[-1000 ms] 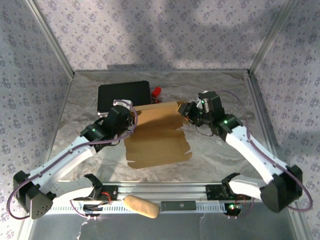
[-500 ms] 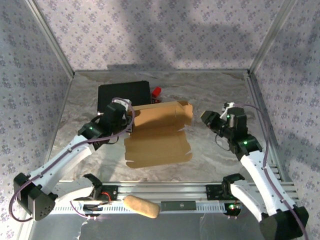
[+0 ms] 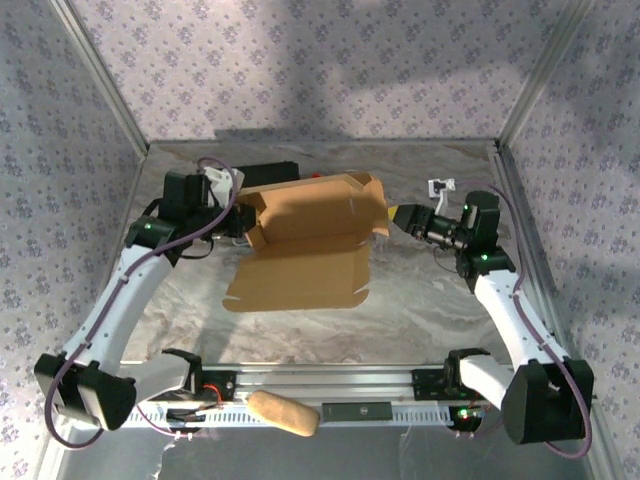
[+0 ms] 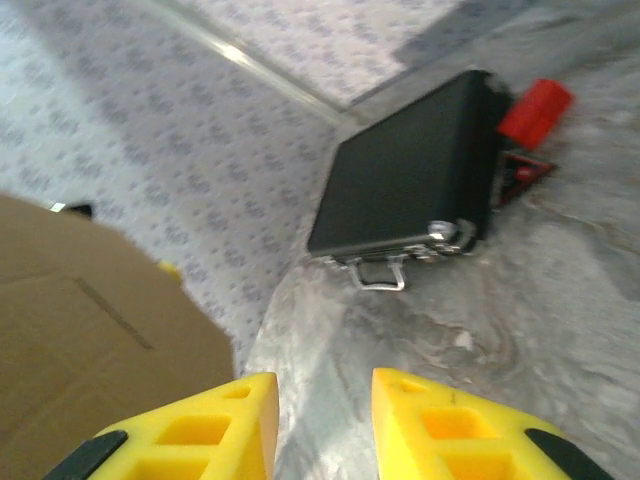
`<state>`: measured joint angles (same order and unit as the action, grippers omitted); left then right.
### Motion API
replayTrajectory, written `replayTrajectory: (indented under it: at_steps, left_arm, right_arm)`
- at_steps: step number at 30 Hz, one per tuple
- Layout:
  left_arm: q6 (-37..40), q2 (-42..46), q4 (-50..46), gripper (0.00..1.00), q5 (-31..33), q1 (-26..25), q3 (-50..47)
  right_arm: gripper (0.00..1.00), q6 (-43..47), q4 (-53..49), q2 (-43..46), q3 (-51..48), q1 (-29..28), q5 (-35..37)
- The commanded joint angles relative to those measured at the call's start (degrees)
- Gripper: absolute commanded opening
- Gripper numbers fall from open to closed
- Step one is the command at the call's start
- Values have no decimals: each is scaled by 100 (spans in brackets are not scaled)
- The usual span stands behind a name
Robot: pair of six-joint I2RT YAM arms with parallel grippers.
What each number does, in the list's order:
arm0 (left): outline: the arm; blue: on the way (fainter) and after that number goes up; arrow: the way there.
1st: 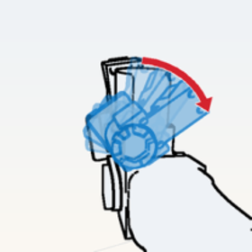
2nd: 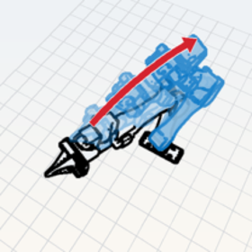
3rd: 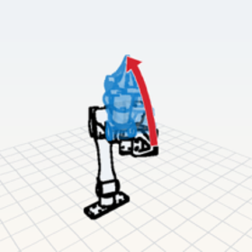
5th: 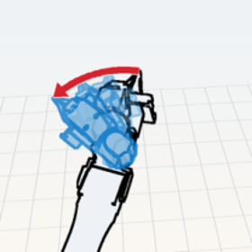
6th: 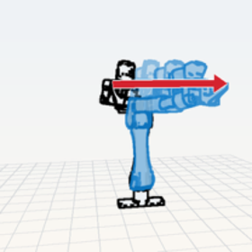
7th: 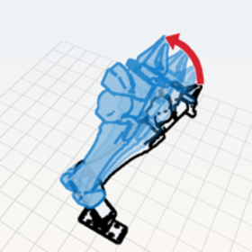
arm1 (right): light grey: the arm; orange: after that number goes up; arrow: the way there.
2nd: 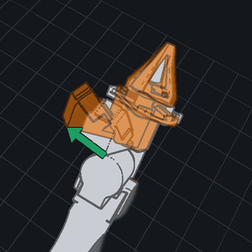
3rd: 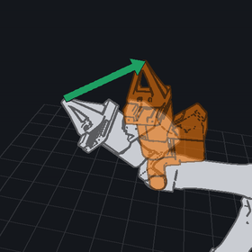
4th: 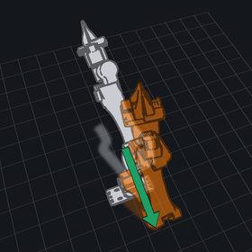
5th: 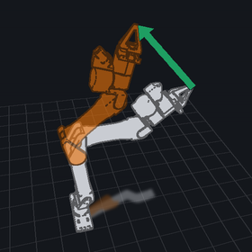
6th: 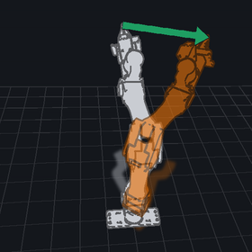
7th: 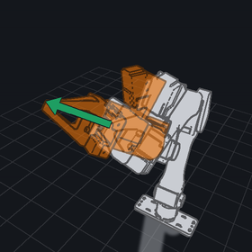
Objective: Fold the paper box
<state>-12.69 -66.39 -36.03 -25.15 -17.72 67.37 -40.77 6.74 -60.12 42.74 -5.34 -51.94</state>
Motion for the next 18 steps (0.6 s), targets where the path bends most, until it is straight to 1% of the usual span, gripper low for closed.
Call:
replayTrajectory:
  at_steps: [1, 5, 8, 12, 14, 18]
  left_arm:
    - [395, -131, -420, 0, -562, 22, 317]
    - [443, -155, -453, 0, -488, 31, 373]
    - [416, -172, -475, 0, -379, 40, 396]
    - [422, -171, -491, 0, -263, 40, 383]
    - [414, -159, -466, 0, -271, 40, 365]
    - [399, -148, -467, 0, -231, 38, 355]
  right_arm:
    - [32, 595, 119, 200, 518, -181, -600]
    - [32, 782, -8, 64, 787, -296, -866]
    - [31, 945, -211, 35, 902, -402, -937]
    - [32, 1068, -396, 183, 910, -526, -941]
    - [32, 1265, -639, 240, 954, -642, -892]
    - [32, 1457, -840, 212, 957, -731, -810]
